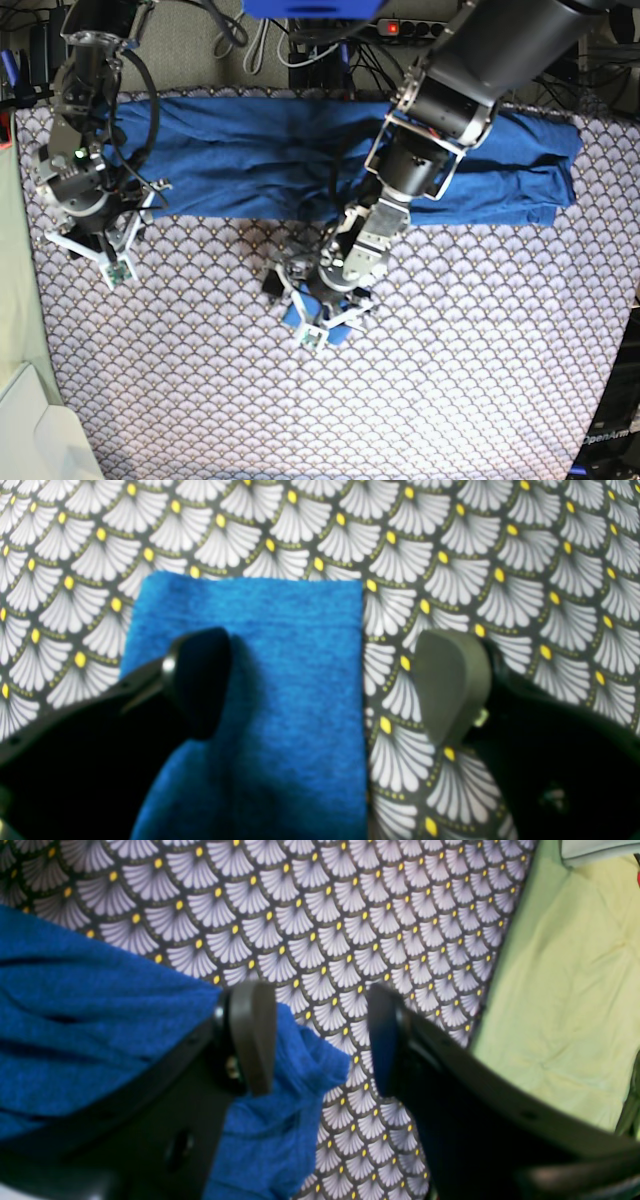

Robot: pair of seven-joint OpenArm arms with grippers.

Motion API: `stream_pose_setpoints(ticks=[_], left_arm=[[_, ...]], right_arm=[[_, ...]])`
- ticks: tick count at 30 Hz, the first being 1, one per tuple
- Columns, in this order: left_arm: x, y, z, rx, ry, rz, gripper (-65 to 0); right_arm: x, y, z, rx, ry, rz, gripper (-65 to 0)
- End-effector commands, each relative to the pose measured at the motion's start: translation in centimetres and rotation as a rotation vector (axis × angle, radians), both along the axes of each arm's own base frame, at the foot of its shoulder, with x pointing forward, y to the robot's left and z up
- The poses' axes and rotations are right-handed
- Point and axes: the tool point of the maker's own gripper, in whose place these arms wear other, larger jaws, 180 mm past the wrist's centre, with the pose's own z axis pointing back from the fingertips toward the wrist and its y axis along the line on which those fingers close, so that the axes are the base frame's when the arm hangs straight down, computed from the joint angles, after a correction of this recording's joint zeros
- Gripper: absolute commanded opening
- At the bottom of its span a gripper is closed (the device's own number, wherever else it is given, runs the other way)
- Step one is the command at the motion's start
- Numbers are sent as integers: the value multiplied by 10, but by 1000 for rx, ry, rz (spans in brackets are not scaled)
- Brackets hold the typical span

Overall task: Fold the T-shirt properly
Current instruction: 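Grasp the hanging sleeve end with the left gripper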

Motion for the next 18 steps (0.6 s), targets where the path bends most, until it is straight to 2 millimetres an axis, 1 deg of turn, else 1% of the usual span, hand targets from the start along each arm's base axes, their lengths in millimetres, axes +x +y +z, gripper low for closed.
stream_pose_setpoints(ticks=[1, 8, 10, 11, 12, 18], left_arm=[[7, -3, 10, -9, -6, 3, -90], [7, -3, 9, -8, -4, 4, -93], [7, -3, 9, -9, -4, 4, -107], [7, -3, 9, -9, -4, 4, -137], [7, -3, 9, -9, -4, 4, -182], [6, -3, 8, -5, 4, 4, -583]], right_arm=[[6, -2, 11, -13, -39, 7, -347], [6, -2, 11, -13, -36, 8, -347], [6, -3, 11, -14, -36, 6, -347], [5, -3, 11, -14, -35, 6, -347], [5, -3, 11, -14, -34, 4, -347], [5, -4, 11, -16, -34, 2, -347]])
